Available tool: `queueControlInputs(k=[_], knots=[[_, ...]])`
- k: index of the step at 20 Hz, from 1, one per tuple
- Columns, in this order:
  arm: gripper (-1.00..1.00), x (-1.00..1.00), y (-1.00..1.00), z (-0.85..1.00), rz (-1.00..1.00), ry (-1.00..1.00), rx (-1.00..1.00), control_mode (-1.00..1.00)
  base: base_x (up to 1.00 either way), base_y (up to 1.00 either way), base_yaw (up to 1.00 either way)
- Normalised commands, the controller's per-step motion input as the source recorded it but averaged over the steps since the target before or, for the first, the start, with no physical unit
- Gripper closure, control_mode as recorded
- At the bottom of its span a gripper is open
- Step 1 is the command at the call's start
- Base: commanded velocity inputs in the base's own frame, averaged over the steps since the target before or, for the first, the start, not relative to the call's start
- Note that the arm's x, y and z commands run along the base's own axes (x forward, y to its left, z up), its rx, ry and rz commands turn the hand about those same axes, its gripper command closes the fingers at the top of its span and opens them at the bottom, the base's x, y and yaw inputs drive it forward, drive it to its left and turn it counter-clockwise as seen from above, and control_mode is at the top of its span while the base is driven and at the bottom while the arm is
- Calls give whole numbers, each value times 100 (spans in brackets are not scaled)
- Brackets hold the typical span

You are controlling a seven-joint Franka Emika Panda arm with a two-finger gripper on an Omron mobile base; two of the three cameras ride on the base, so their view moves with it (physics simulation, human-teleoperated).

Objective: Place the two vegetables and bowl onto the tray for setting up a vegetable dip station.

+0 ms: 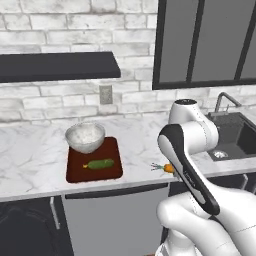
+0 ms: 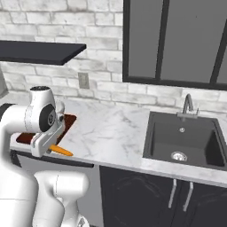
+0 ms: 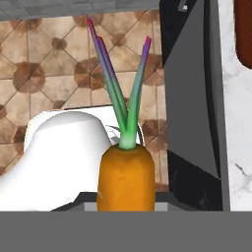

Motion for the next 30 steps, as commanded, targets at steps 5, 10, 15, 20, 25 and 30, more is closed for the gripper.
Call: queueControlInputs(k=[5, 10, 15, 20, 25, 30], knots=[[100, 0, 0, 0, 0, 0, 0, 100, 1, 72, -5], [100, 0, 0, 0, 0, 0, 0, 100, 9, 62, -2], [100, 0, 0, 0, 0, 0, 0, 100, 21, 48, 0], [100, 0, 0, 0, 0, 0, 0, 100, 27, 24, 5], [100, 0, 0, 0, 0, 0, 0, 100, 29, 20, 0], [100, 0, 0, 0, 0, 0, 0, 100, 31, 24, -11]])
